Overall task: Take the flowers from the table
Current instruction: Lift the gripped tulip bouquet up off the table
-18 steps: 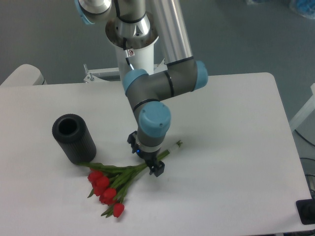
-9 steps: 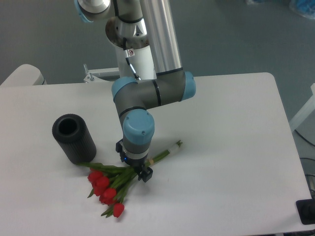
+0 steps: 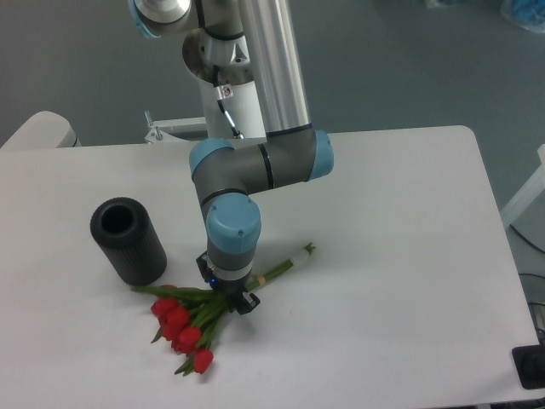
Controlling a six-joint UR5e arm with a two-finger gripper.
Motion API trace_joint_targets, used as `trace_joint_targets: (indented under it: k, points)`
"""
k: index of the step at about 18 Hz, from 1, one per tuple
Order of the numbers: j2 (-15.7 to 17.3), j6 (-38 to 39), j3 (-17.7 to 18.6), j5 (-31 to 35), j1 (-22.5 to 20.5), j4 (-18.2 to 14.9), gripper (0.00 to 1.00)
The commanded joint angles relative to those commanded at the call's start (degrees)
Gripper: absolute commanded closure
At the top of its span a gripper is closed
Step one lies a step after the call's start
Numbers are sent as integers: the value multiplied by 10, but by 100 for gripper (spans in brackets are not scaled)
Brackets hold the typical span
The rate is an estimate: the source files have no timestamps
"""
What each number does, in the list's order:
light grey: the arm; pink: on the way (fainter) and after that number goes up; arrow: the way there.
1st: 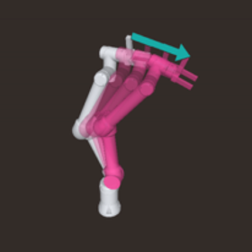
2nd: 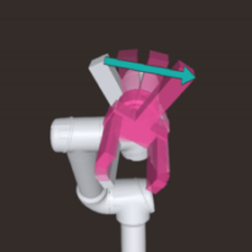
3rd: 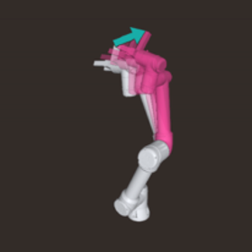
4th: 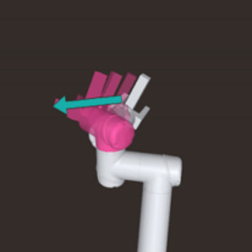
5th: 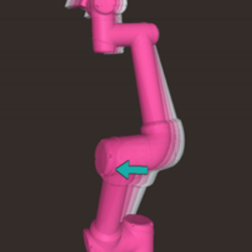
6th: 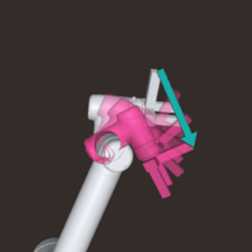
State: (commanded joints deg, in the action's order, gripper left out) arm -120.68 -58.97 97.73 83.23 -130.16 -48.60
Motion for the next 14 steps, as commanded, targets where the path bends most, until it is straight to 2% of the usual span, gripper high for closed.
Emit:
trace_joint_targets:
  k: [3,6,11,14]
  points:
    - [7,-2,-3,1,-4,-2,100]
    - [26,-5,-6,2,-25,-6,100]
    - [31,-13,-35,3,-45,-13,100]
    - [29,-38,-67,7,-61,-40,100]
